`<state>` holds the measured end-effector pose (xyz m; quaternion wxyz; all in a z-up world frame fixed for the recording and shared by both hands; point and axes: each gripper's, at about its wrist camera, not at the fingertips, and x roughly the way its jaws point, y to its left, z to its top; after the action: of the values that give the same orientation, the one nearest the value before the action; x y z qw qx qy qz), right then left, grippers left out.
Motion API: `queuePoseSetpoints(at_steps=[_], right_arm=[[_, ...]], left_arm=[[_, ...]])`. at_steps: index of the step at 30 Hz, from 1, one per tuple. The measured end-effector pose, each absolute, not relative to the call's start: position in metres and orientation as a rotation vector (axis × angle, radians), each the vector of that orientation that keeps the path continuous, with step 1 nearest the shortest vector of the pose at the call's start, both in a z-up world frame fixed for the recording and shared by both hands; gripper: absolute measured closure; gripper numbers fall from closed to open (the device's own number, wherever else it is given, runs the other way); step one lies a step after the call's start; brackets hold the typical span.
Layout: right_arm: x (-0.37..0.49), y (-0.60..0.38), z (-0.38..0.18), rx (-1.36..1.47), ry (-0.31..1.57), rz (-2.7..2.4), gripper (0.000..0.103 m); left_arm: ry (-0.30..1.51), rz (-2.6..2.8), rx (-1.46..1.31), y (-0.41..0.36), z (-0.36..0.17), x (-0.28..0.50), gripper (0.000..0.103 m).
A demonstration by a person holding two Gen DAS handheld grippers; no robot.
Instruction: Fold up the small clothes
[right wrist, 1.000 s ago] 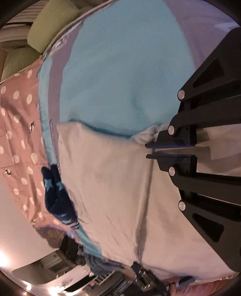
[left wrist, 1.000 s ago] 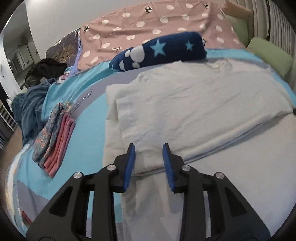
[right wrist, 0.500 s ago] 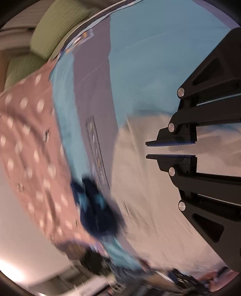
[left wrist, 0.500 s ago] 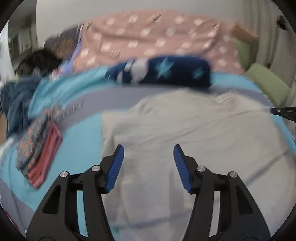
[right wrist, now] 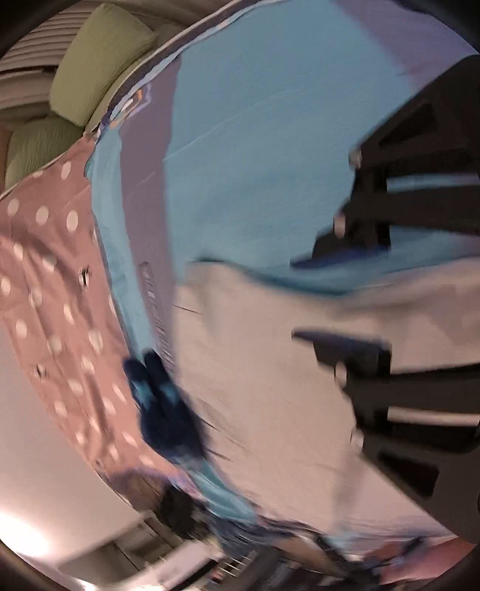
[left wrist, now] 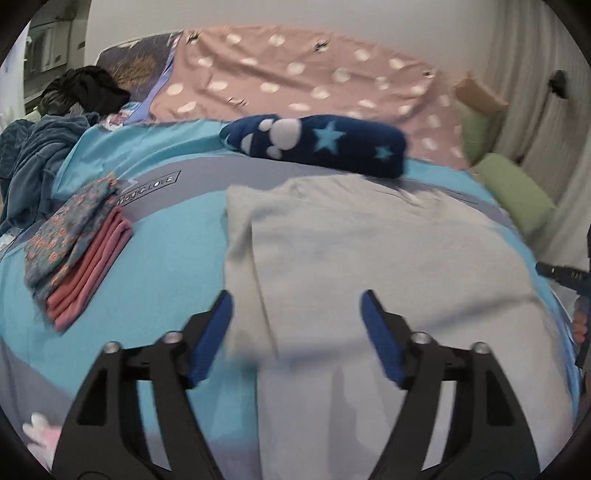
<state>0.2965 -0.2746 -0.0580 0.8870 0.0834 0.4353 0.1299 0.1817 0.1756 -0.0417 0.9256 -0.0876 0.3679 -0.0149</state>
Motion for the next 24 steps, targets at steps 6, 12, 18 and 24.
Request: queuePoseSetpoints(at_steps=[6,12,18,24], right_arm=[[0.165,-0.326,-0.081,0.126,0.946,0.215,0.056],[0.091,-0.351,-0.084,0.329,0.965,0.345,0.055],[0.052,-0.355,-0.083,0.404,0.965,0.391,0.055],[0.008,-0.36,-0.09,0.452,0.962,0.433,0.054]], left_arm=[[0.834,-0.048,-0.182,0.167,-0.056,0.074,0.014],[0.905,-0.147,-0.23,0.154,-0.07,0.011,0.013],[0.872,-0.172,-0.226,0.145,-0.075,-0.034,0.013],[0.847,-0.213,-0.305,0.141,-0.078,-0.059,0.013]])
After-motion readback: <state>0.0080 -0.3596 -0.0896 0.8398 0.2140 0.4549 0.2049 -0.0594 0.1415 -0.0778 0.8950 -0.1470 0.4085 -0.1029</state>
